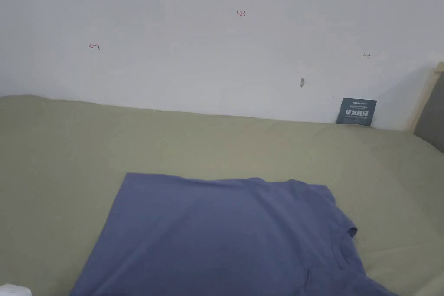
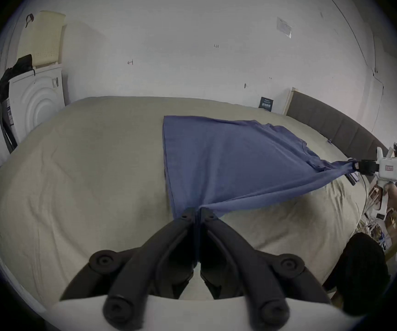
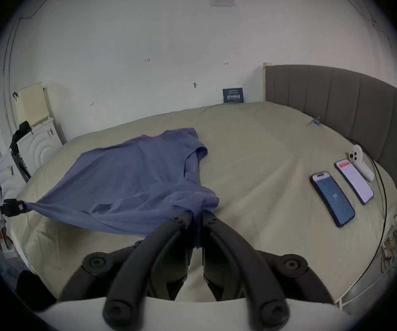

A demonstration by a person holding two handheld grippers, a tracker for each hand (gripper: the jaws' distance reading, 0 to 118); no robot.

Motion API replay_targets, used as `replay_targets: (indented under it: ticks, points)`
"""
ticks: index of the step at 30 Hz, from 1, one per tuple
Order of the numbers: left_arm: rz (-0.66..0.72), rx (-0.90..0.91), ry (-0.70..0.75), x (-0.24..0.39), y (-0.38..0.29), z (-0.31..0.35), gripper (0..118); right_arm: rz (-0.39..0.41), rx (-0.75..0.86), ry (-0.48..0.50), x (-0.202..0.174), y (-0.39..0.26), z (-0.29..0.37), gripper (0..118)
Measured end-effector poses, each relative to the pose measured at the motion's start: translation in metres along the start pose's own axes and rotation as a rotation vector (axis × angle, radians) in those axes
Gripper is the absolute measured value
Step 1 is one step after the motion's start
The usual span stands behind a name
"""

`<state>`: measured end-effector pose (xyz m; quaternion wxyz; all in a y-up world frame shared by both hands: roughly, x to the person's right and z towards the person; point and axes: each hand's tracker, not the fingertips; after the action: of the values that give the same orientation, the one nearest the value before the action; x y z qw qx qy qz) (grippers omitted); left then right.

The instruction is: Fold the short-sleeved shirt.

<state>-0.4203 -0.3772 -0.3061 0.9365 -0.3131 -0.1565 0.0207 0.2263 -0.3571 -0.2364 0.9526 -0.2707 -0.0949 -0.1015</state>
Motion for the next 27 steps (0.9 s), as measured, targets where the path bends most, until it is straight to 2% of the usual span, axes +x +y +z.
replay_targets:
  ticks: [6,7,8,9,10,11,12,13,14,15,19,20,21,23,24,25,26,27]
  points:
    - [-0.017,-0.075,0.019,0.003,-0.018,-0.016,5,0.01,-0.083,-0.02,0.0,-0.023,-0.014,11]
    - [-0.001,-0.091,0.016,0.003,-0.019,-0.019,11,-0.006,-0.096,-0.018,0.002,-0.024,-0.015,11]
    - [0.013,-0.105,0.02,0.003,-0.02,-0.019,24,-0.04,-0.12,-0.001,0.005,-0.025,-0.016,11]
    - [0.037,-0.11,0.04,0.002,-0.02,-0.017,50,-0.075,-0.157,0.022,0.006,-0.024,-0.017,16]
    - [0.08,-0.116,0.054,0.001,-0.02,-0.014,71,-0.082,-0.175,-0.005,0.006,-0.022,-0.016,27]
    - [0.123,-0.106,0.034,-0.001,-0.017,-0.009,85,-0.066,-0.176,-0.019,0.003,-0.02,-0.014,43]
    - [0.166,-0.083,0.018,-0.003,-0.014,-0.002,94,-0.036,-0.169,-0.038,0.001,-0.017,-0.012,74]
    - [0.199,-0.056,0.01,-0.003,-0.011,0.004,96,-0.02,-0.162,-0.027,-0.002,-0.014,-0.007,99]
    - [0.219,-0.045,0.008,0.004,-0.005,0.014,96,-0.006,-0.152,-0.005,-0.004,-0.011,-0.004,111]
    - [0.232,-0.05,0.026,0.007,0.0,0.02,96,0.015,-0.129,0.007,-0.008,-0.009,0.001,111]
    - [0.247,-0.058,0.066,0.016,0.01,0.028,94,0.109,-0.148,-0.019,-0.022,-0.005,0.009,109]
    - [0.244,-0.056,0.065,0.018,0.01,0.03,90,0.126,-0.161,-0.018,-0.025,-0.005,0.01,104]
    - [0.239,-0.054,0.071,0.022,0.008,0.033,71,0.139,-0.181,-0.011,-0.028,-0.007,0.013,84]
    - [0.232,-0.051,0.074,0.029,0.006,0.038,9,0.153,-0.216,-0.005,-0.032,-0.01,0.018,32]
    - [0.221,-0.063,0.089,0.032,0.005,0.039,9,0.158,-0.234,-0.021,-0.034,-0.013,0.018,19]
    - [0.211,-0.075,0.112,0.037,0.002,0.04,1,0.198,-0.264,-0.054,-0.034,-0.016,0.019,19]
    - [0.2,-0.086,0.114,0.026,-0.007,0.034,0,0.173,-0.252,-0.074,-0.035,-0.021,0.022,8]
    - [0.195,-0.111,0.092,0.022,-0.011,0.032,0,0.156,-0.252,-0.061,-0.033,-0.023,0.023,8]
